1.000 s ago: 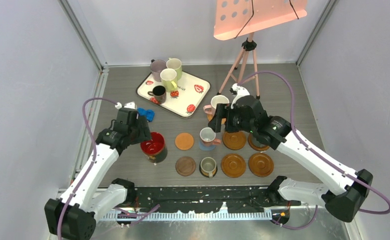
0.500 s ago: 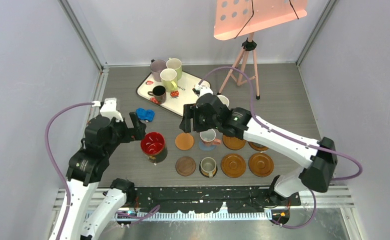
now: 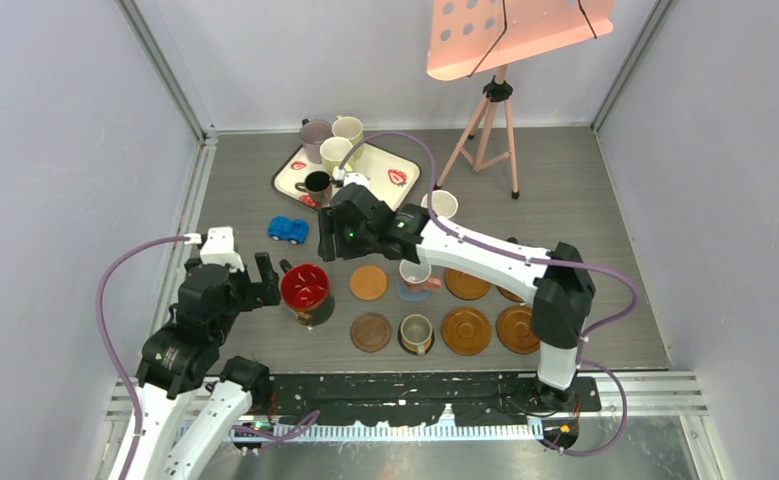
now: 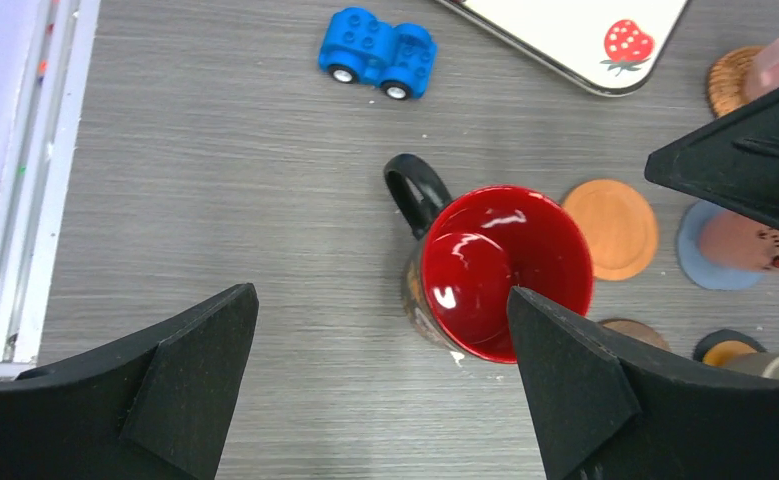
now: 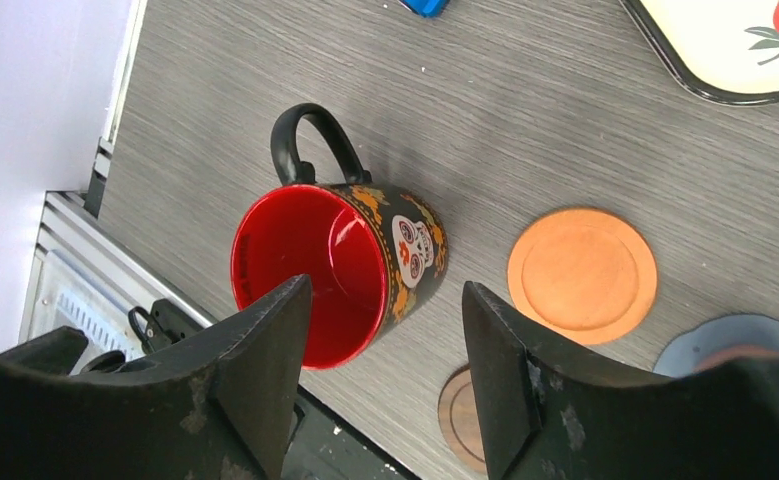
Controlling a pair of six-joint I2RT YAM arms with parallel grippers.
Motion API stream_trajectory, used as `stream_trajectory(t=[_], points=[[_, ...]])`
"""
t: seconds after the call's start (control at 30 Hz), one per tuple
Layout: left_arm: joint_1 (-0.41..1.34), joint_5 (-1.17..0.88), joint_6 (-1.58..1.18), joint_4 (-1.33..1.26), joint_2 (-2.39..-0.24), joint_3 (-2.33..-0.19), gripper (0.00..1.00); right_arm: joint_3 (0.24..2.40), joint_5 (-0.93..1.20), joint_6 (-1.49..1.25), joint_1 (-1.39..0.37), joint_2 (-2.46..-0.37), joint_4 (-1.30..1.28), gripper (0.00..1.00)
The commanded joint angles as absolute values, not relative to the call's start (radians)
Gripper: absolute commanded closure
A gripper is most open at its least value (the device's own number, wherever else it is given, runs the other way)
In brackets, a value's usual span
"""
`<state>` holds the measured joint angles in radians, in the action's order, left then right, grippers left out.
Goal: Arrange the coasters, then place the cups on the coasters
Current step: Place the cup at the center of the board, then pick up the cup at the center of the board.
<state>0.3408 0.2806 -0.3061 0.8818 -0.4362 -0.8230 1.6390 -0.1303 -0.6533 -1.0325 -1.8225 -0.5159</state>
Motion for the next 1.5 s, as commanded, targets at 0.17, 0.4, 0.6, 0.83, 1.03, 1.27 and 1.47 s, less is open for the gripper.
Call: stream_trajectory(t=[0.17,0.4,0.6,0.83,1.03,1.27,1.47], points=[[0.365,0.382,-0.281,0.869,-0.395,-0.818,0.0,1.797,-0.116,-0.623,-1.058,-1.942,-0.566,0.4],[0.371,0.379,-0.28,0.862,-0.351,-0.802,0.0,1.807,-0.105,-0.565,-1.063,-2.006,-0.598,0.44],[0.376,0.387,-0.278,0.864,-0.344,-0.801,0.0,1.844,-0.041,-0.545,-1.067,-2.08,-0.611,0.46],[0.38,0.386,-0.275,0.864,-0.346,-0.802,0.0,1.855,-0.043,-0.541,-1.071,-2.119,-0.622,0.52],[0.382,0.388,-0.275,0.864,-0.35,-0.801,0.0,1.873,-0.064,-0.533,-1.071,-2.122,-0.628,0.64],[0.383,0.393,-0.276,0.866,-0.342,-0.799,0.0,1.887,-0.074,-0.529,-1.072,-2.083,-0.621,0.85],[0.383,0.393,-0.28,0.868,-0.341,-0.799,0.0,1.911,-0.072,-0.541,-1.071,-2.052,-0.616,0.95]])
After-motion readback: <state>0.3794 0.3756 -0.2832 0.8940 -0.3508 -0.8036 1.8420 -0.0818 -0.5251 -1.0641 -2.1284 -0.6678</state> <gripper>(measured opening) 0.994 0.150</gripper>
